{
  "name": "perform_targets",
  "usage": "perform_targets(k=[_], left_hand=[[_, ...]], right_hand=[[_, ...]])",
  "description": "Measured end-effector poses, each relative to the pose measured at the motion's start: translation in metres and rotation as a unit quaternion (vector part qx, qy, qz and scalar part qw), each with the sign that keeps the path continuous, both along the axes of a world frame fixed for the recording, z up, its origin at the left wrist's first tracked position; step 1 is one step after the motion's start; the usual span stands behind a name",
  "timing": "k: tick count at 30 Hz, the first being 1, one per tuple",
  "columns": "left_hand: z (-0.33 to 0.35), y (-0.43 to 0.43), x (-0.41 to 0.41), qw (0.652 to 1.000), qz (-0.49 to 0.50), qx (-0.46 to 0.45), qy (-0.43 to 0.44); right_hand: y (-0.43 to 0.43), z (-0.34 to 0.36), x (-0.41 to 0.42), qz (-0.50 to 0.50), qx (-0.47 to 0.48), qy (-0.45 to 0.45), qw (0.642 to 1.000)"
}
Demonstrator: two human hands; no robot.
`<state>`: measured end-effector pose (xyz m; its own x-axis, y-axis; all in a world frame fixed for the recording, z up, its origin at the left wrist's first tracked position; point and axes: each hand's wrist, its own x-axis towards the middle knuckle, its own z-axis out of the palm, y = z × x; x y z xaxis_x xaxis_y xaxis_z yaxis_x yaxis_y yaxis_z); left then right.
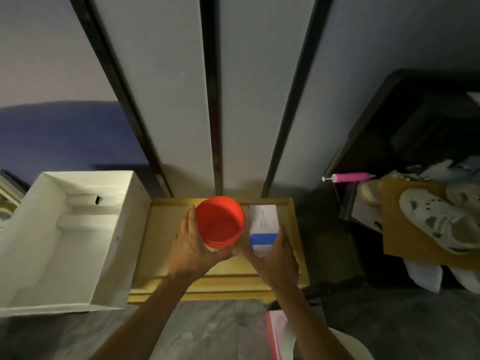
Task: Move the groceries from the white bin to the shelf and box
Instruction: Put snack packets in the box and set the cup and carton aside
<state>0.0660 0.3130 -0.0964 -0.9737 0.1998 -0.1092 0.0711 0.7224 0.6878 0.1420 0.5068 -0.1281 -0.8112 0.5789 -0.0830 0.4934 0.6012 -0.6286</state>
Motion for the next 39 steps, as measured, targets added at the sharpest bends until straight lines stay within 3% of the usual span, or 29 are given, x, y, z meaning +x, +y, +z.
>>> perform_targets(k=[7, 14, 22, 28, 34, 39], left_hand=[[-0.016, 0.004, 0.001, 0.996, 0.036, 0.067, 0.05], [0.057, -0.004, 0.023, 0.992, 0.006, 0.116, 0.056], [0.212, 0.006, 0.076, 0.978, -0.132, 0.159, 0.016], [0.276, 0.045, 0.13, 0.944, -0.271, 0.189, 0.005], [0.286, 0.095, 0.196, 0.904, -0.372, 0.213, -0.003], [0.225, 0.125, 0.236, 0.91, -0.381, 0.154, -0.048]], right_hand=[[-0.011, -0.012, 0.003, -0.037, -0.027, 0.025, 0.999], [-0.006, 0.065, 0.03, -0.057, -0.028, 0.078, 0.995], [0.003, 0.223, 0.123, -0.13, 0.015, 0.092, 0.987], [0.007, 0.283, 0.215, -0.218, 0.021, 0.083, 0.972], [0.019, 0.286, 0.299, -0.322, 0.021, 0.078, 0.943], [0.032, 0.244, 0.355, -0.371, 0.023, 0.066, 0.926]])
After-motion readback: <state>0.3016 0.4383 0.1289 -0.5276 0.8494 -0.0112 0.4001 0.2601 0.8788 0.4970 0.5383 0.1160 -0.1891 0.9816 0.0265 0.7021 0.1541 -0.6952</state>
